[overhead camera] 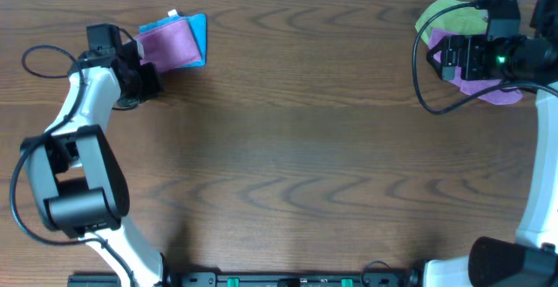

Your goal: Fold the cloth

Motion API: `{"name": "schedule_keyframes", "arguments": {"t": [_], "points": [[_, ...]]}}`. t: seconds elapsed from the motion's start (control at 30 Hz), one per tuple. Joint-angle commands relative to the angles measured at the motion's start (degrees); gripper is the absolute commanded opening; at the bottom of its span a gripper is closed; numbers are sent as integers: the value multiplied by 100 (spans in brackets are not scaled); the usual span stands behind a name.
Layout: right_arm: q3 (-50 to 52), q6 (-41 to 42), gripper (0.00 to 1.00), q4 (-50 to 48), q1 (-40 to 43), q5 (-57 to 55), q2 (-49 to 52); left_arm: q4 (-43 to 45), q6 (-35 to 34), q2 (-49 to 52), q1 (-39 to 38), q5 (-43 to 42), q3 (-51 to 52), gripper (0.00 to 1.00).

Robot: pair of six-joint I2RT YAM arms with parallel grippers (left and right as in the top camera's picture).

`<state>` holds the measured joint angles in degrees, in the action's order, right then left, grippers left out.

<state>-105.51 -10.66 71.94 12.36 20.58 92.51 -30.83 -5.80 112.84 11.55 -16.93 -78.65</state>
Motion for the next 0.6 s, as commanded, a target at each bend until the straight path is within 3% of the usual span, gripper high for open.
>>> {"name": "schedule_keyframes", "arguments": {"t": [0.0, 0.57], "points": [[44, -76, 99, 2, -33, 26, -111, 103, -68, 227, -15, 61, -26, 6], [44, -72, 99, 4, -33, 31, -111, 778, -68, 595, -39, 214, -26, 6]]}}
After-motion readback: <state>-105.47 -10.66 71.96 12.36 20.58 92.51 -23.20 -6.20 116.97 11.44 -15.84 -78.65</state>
